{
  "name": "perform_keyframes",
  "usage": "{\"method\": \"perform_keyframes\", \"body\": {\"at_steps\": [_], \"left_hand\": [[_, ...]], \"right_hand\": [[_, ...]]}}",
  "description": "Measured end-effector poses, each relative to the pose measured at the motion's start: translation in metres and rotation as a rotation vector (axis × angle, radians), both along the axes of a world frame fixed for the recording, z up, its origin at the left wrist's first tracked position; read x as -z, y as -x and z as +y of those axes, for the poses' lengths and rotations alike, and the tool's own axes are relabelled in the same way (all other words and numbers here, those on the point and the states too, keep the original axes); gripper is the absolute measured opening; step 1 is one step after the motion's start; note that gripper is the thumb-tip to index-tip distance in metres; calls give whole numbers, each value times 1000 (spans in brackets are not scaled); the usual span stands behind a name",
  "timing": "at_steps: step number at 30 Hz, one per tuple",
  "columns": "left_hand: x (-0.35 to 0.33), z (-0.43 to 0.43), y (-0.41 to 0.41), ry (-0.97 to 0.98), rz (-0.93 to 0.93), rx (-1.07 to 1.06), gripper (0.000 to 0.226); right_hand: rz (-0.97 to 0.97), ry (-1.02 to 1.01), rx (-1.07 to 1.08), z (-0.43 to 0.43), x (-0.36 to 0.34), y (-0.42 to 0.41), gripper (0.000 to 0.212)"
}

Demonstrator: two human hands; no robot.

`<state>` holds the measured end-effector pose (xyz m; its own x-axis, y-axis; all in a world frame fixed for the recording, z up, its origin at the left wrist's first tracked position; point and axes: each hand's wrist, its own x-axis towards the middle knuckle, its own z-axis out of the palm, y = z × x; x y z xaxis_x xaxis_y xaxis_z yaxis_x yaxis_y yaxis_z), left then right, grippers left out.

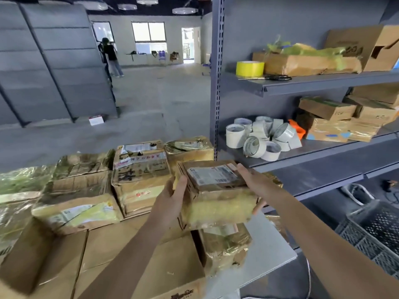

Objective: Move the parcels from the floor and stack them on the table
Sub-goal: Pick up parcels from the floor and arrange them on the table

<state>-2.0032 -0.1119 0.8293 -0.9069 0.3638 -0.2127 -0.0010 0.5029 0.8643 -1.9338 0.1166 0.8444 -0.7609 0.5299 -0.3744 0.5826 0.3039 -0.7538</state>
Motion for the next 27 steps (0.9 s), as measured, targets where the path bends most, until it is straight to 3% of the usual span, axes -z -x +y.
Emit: {"method": "perform_keyframes", "body": {"at_steps": [6, 8, 12, 14, 17, 20, 24, 27], "left_hand": [[9, 3, 44, 1, -142, 154, 84], [17, 9, 56, -12, -194, 181, 90], [33, 21, 75, -208, -394, 84, 82], [39, 23, 80, -331, -437, 30, 77], [47, 28, 84, -314, -311, 57, 82], [50, 36, 89, -297, -209, 62, 96], [42, 52, 79, -233, -87, 130, 115], [41, 65, 67, -132, 2, 166, 118]], "right_hand": [[75, 41, 96, 21, -14, 37, 66], [62, -28, 99, 31, -10, 52, 69], [2, -151, 115, 46, -2, 75, 91], [-22, -92, 96, 52, 0, 83, 86], [-103, 20, 25, 60, 0, 97, 77], [-190, 52, -76, 70, 5, 116, 92], [-96, 168, -104, 80, 4, 133, 73], [-75, -28, -159, 91, 13, 139, 54]]}}
